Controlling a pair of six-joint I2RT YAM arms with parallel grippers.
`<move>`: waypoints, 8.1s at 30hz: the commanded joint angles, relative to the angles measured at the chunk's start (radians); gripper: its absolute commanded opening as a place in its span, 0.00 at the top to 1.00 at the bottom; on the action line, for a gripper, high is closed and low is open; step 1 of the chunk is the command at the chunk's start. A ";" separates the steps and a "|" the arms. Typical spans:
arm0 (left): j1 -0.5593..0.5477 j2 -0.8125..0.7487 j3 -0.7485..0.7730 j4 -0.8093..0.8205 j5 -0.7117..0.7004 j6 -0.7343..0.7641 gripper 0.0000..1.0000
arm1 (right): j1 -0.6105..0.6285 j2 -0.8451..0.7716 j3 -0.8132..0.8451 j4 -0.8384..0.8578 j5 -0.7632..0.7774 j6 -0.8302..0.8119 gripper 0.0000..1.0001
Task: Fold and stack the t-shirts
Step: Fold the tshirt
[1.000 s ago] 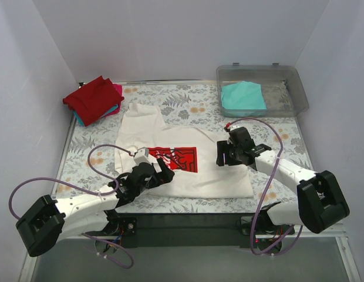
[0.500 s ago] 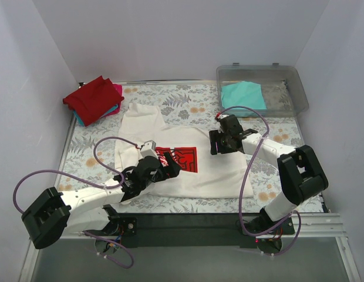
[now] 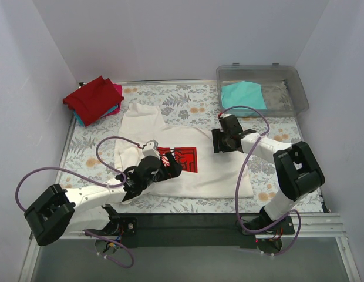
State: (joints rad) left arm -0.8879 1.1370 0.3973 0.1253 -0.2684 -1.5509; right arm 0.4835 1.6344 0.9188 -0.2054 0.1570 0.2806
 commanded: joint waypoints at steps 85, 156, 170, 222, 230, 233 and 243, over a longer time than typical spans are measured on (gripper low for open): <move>-0.055 0.157 0.090 0.061 -0.037 0.160 0.07 | -0.169 -0.107 -0.245 0.251 -0.093 0.035 0.44; -0.390 -0.170 0.095 -0.985 -0.404 -0.721 0.33 | -0.362 -0.268 -0.368 0.245 -0.102 0.031 0.41; -0.390 -0.215 0.035 -0.960 -0.396 -0.761 0.60 | -0.361 -0.292 -0.382 0.248 -0.106 0.026 0.41; -0.390 -0.478 0.348 -1.162 -0.618 -0.513 0.20 | 0.297 -0.397 -0.190 0.254 -0.057 -0.021 0.44; -0.390 -0.374 0.352 -1.128 -0.617 -0.493 0.16 | 0.523 -0.216 -0.140 0.302 -0.019 -0.040 0.44; -0.390 -0.410 0.304 -1.070 -0.592 -0.472 0.16 | 0.547 -0.179 -0.144 0.302 -0.020 -0.034 0.44; -0.390 -0.227 0.252 -1.144 -0.563 -0.595 0.16 | 0.632 -0.133 -0.175 0.279 0.007 0.020 0.43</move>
State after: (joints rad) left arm -1.2739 0.8883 0.6605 -0.9852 -0.8082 -1.9945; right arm 1.0973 1.4826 0.7406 0.0616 0.1349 0.2749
